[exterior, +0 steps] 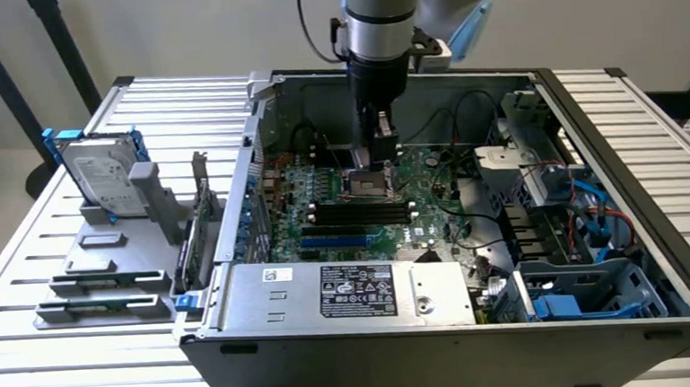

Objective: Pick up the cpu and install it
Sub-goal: 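Place the cpu into insertion slot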

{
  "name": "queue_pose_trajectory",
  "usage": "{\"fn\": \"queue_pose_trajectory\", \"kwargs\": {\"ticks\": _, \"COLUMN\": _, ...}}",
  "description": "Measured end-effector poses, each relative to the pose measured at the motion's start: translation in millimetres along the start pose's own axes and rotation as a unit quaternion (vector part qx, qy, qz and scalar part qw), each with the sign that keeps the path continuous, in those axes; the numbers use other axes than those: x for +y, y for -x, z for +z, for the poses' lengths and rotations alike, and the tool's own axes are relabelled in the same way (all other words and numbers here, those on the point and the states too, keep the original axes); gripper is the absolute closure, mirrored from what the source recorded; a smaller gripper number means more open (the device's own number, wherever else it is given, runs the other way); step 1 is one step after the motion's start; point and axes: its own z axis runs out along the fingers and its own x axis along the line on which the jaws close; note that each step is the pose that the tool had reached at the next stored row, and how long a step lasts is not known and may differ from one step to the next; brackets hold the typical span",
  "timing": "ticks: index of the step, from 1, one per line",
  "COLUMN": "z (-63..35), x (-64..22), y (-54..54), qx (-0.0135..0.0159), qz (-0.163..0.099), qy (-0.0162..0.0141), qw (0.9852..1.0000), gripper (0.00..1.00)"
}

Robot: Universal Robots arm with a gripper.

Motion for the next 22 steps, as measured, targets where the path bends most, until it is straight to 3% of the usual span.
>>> {"fn": "queue_pose_trajectory", "kwargs": {"ticks": 5, "z": 5.1, "x": -0.2, "y": 0.1, "qx": -0.0014, "qz": 0.043, "qy": 0.0013, "qw": 0.9991, "gripper": 0.45}}
{"fn": "queue_pose_trajectory", "kwargs": {"ticks": 8, "z": 8.7, "x": -0.3, "y": 0.3, "qx": -0.0021, "qz": 0.064, "qy": 0.0003, "qw": 0.9979, "gripper": 0.45}}
{"fn": "queue_pose_trajectory", "kwargs": {"ticks": 22, "z": 32.9, "x": -1.4, "y": 3.1, "qx": -0.0027, "qz": 0.066, "qy": -0.0005, "qw": 0.9978, "gripper": 0.45}}
